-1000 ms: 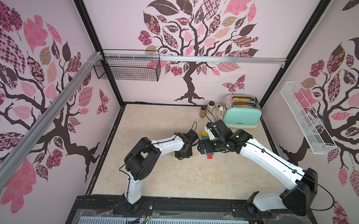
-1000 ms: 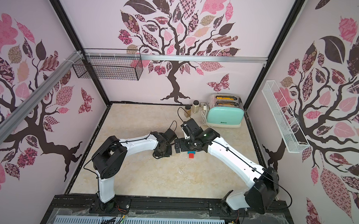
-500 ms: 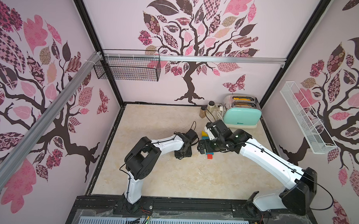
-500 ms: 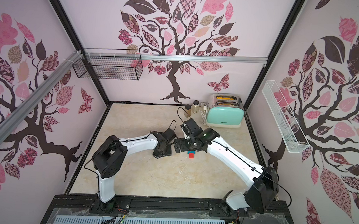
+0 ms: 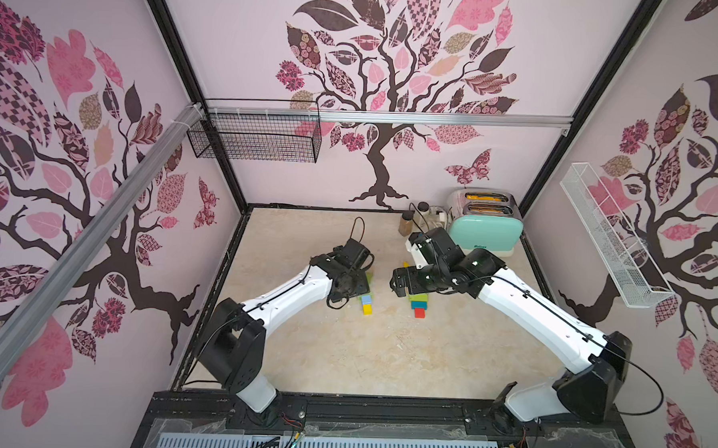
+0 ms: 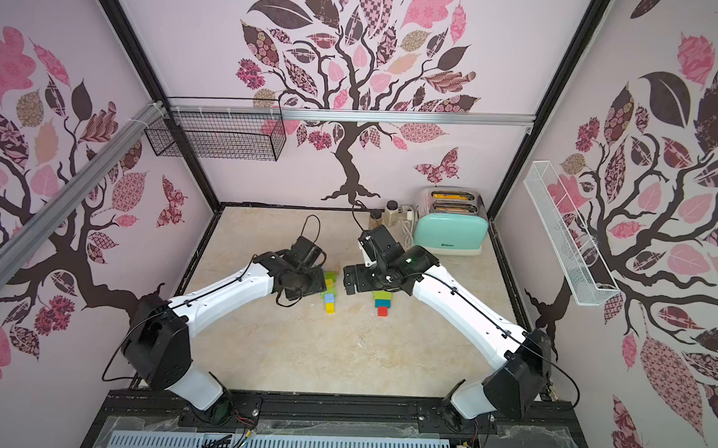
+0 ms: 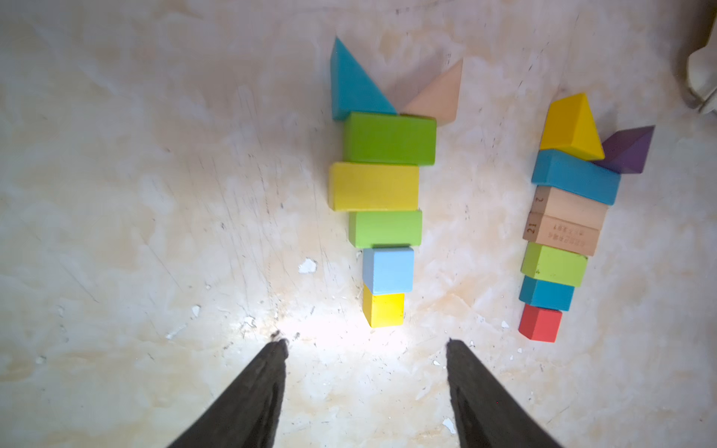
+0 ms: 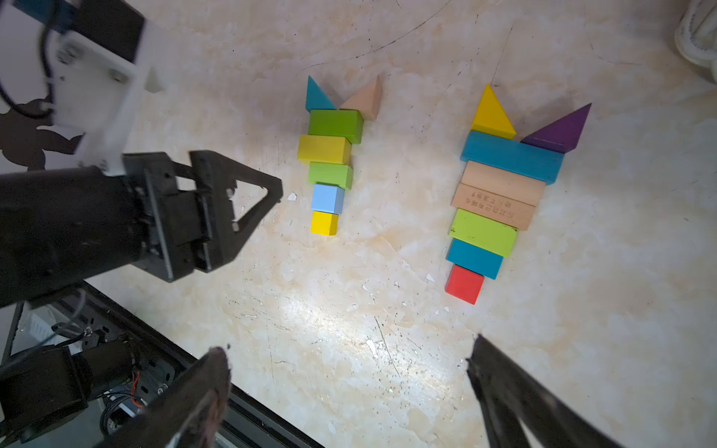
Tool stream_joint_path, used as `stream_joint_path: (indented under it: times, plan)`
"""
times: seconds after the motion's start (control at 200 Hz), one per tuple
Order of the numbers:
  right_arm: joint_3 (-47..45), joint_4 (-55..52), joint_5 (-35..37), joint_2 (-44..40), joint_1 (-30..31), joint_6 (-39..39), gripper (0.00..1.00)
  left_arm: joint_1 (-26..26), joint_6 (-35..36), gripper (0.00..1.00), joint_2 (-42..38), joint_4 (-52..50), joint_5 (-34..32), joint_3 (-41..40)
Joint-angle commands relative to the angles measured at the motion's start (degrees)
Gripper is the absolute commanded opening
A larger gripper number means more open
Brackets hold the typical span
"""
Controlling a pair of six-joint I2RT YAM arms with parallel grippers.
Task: Assemble a carrot with building blocks
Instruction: Adjust the building block at the center of the board.
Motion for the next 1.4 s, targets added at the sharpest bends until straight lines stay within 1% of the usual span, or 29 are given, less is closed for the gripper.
stream_joint_path:
  times: [0.0,0.035,0.07,0.17,0.23,0.295,0.415,0.52,0.68,0.95,1.01,1.075,1.105,1.18,1.23,1.3,1.396]
  plan:
    - [2.9,1.4,-0.4,3.3,-0.8,-0.7,0.95,2.7,1.4,0.55,1.5,0.6,1.8,-1.0]
    - [3.7,1.8,-0.4,4.6,-1.1,-0.6,0.92,3.4,1.8,0.48,2.3,1.4,2.2,-1.0]
    - [4.4,2.4,-0.5,6.0,-1.4,-0.6,0.88,4.0,2.1,0.43,3.3,2.4,2.3,-1.2]
    - [6.6,3.8,-1.0,10.5,-2.3,-0.4,0.78,5.8,2.7,0.33,7.0,4.0,4.3,-1.0]
    - [7.7,4.6,-1.2,13.2,-3.0,-0.1,0.72,6.1,3.2,0.30,9.0,5.3,3.9,-1.1]
    - [8.7,5.6,-1.9,16.0,-3.7,0.3,0.67,6.6,3.4,0.28,11.1,6.2,4.9,-1.2]
    - [10.2,7.2,-2.9,21.1,-4.7,0.5,0.62,7.0,3.2,0.28,14.1,8.8,5.2,-1.8]
    - [12.3,6.9,-3.2,24.6,-4.9,0.3,0.62,7.1,3.5,0.28,16.4,9.7,5.6,-1.2]
    - [13.2,7.2,-4.0,27.3,-5.2,0.3,0.63,7.2,4.5,0.28,18.3,9.5,5.5,0.1]
    - [12.1,7.8,-5.4,28.9,-5.2,0.6,0.64,7.3,5.6,0.28,15.6,7.6,4.7,-0.2]
    - [12.1,8.0,-5.6,29.4,-5.1,0.7,0.66,7.3,5.9,0.29,14.6,7.3,4.6,-0.5]
    - [12.1,8.1,-5.7,29.9,-5.2,0.7,0.72,7.3,6.0,0.29,13.4,6.9,4.1,-0.8]
    - [12.3,8.2,-5.5,30.1,-5.2,0.7,0.73,7.3,6.1,0.29,12.9,6.9,3.7,-0.9]
    - [12.3,8.5,-4.9,30.5,-5.1,0.8,0.73,7.5,6.4,0.30,12.2,6.8,2.2,-1.1]
    - [12.4,8.6,-4.5,30.8,-5.2,0.9,0.70,8.1,6.7,0.30,12.5,6.8,1.8,-1.0]
    - [12.4,8.9,-4.3,31.1,-5.2,1.0,0.68,9.2,6.8,0.30,13.9,7.4,2.6,-0.8]
    - [12.8,8.6,-4.4,31.7,-5.2,1.1,0.69,9.8,7.6,0.31,16.3,7.6,2.8,0.6]
